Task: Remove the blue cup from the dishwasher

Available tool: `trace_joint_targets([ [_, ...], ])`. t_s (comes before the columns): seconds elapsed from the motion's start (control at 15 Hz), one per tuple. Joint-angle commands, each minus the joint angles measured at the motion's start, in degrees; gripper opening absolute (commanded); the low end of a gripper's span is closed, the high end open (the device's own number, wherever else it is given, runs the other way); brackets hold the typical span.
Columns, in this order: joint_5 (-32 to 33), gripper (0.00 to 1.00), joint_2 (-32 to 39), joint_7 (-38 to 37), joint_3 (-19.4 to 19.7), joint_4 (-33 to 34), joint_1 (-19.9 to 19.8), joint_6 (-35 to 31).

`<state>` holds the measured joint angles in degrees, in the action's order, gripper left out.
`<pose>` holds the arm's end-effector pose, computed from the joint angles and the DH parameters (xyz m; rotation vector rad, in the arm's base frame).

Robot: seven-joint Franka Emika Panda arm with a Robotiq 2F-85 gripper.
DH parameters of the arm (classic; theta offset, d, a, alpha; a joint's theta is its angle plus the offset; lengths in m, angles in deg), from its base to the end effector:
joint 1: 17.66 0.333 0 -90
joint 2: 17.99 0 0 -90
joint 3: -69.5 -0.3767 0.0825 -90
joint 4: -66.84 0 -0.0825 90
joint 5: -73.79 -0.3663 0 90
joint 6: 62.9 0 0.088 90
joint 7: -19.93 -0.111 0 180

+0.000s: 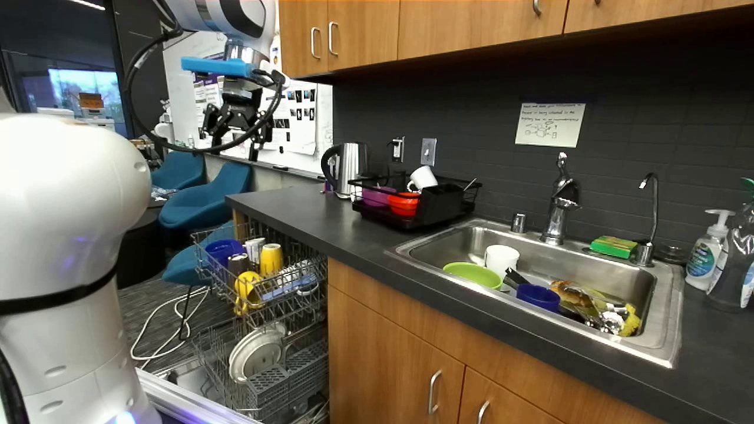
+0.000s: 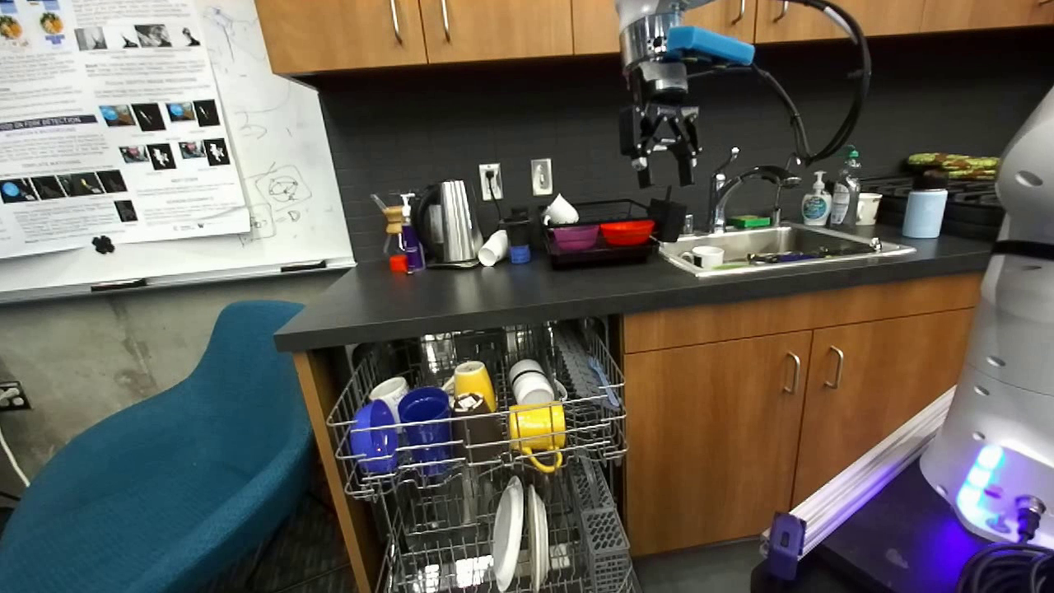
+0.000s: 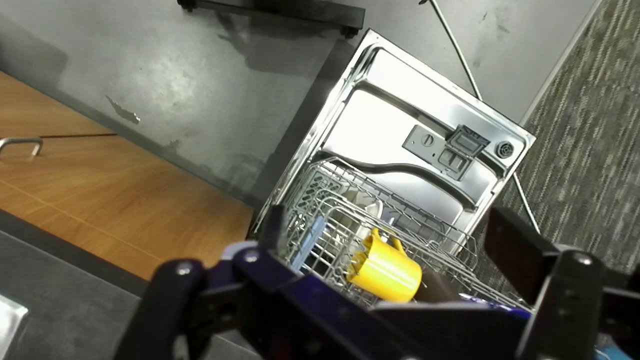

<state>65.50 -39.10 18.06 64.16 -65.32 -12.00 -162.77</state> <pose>0.3680 0.0898 0.5334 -3.0366 -0.1686 0.3144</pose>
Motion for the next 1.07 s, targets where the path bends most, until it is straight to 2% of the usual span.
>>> trace_joint_targets([
  [0.0,-1.5,1.0,2.1,-7.8,-7.2,1.8,4.2,-5.9],
  [0.33,3.1,1.0,9.9,-22.2,-19.8,6.6,9.7,-19.0],
  [0.53,12.9,1.0,16.9,-31.6,-25.1,11.3,11.1,-22.9],
  [0.73,23.7,1.0,23.4,-38.1,-26.0,16.3,13.2,-22.7],
  [1.0,38.2,1.0,33.4,-42.6,-21.8,23.7,17.4,-21.7],
])
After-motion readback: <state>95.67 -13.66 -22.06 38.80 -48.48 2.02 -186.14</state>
